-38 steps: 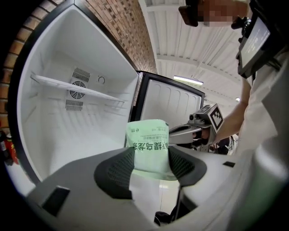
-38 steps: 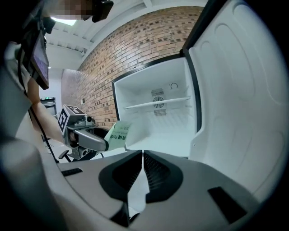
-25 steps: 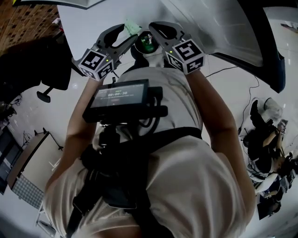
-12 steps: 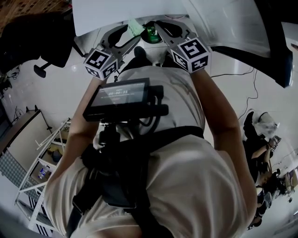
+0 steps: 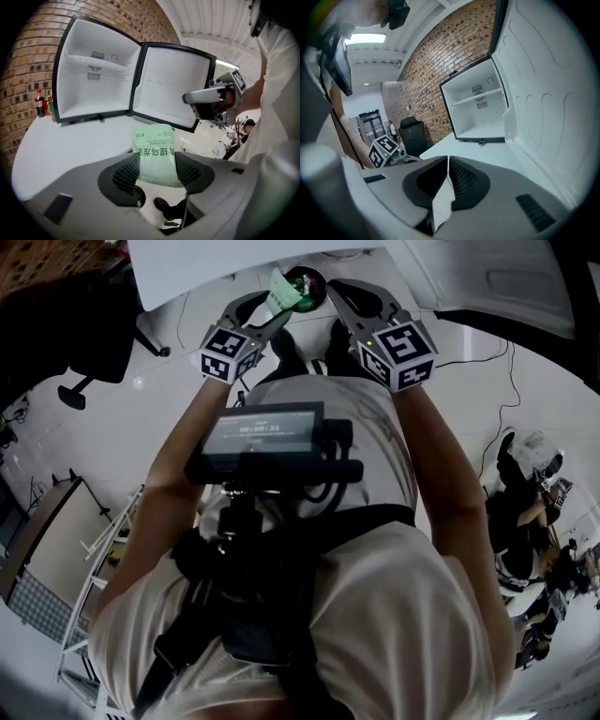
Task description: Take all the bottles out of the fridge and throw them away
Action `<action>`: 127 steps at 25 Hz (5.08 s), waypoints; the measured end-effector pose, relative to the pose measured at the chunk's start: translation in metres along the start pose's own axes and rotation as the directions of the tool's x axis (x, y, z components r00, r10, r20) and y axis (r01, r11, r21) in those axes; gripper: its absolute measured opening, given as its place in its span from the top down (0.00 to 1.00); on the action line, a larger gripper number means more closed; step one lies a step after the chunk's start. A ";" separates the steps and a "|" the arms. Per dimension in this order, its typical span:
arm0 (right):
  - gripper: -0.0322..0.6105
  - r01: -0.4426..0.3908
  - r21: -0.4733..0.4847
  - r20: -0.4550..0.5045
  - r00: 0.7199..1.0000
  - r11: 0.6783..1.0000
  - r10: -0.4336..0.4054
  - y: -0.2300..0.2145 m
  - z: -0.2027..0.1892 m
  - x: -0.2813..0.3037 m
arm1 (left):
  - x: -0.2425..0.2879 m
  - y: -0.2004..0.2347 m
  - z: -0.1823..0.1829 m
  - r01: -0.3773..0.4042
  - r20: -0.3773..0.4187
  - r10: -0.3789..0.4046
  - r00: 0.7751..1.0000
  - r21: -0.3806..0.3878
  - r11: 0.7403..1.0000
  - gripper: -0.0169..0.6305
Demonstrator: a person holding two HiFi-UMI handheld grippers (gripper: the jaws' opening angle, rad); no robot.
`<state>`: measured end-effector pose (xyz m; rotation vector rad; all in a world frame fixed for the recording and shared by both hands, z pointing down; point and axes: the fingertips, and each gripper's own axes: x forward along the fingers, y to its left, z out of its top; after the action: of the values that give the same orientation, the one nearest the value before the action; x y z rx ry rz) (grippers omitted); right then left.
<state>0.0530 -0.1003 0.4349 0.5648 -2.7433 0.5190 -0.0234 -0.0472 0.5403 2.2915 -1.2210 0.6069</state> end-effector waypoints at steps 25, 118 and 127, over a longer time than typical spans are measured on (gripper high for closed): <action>0.93 0.092 0.080 -0.108 0.991 0.992 -0.083 0.030 -0.087 0.007 | 0.095 0.065 -0.154 0.034 -0.324 -0.030 0.946 0.006 0.999 0.59; 0.89 -0.024 -0.214 0.232 0.970 0.977 0.075 0.060 0.083 0.109 | -0.110 0.105 0.103 -0.162 0.450 0.148 0.881 -0.008 0.987 0.96; 0.89 -0.045 -0.204 0.256 0.962 0.978 0.098 0.060 0.093 0.102 | -0.121 0.100 0.131 -0.169 0.487 0.138 0.862 0.020 0.985 0.96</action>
<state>-0.0820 -0.1194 0.3703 0.5192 -3.0329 0.1935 -0.1488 -0.0967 0.3860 2.5025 -1.6461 0.1115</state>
